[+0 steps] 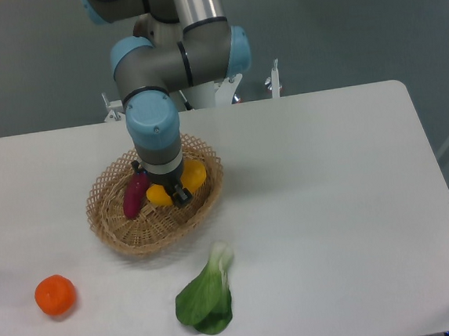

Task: Place the mango in the basket

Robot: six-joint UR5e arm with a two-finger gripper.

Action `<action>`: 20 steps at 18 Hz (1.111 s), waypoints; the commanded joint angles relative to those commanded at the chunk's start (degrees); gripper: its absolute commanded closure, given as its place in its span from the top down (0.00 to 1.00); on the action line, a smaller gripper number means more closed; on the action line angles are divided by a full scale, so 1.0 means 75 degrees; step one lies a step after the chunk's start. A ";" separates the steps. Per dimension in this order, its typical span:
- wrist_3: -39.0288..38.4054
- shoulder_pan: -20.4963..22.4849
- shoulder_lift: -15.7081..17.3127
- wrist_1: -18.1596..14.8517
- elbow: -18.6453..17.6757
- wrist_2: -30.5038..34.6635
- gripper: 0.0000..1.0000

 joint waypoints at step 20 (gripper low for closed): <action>0.0971 0.1967 0.0106 0.0445 0.0820 0.0047 1.00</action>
